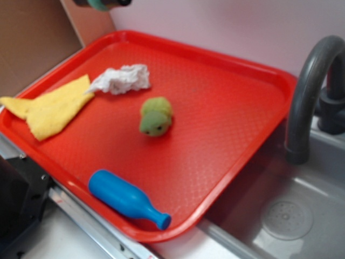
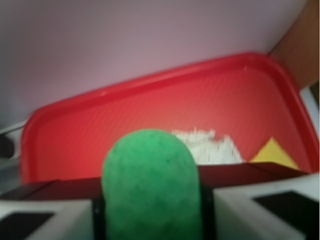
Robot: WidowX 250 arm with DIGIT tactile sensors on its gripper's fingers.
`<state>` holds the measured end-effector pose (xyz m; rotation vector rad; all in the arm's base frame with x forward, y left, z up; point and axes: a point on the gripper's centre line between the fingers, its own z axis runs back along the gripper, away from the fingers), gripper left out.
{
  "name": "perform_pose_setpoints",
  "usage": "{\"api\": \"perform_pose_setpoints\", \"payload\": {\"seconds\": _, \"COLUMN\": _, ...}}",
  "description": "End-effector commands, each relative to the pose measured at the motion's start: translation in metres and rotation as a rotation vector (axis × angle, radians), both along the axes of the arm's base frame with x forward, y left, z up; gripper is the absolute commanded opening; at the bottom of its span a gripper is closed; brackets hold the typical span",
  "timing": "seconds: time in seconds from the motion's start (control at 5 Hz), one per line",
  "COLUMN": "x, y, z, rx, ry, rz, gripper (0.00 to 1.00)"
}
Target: Grab the green ball.
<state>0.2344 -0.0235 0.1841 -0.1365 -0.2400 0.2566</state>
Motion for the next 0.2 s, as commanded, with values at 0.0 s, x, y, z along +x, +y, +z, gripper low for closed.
{"api": "perform_pose_setpoints", "payload": {"seconds": 0.0, "x": -0.0122, "y": 0.0142, "z": 0.0036, "rx": -0.010, "ry": 0.075, "rz": 0.023, "gripper": 0.00}}
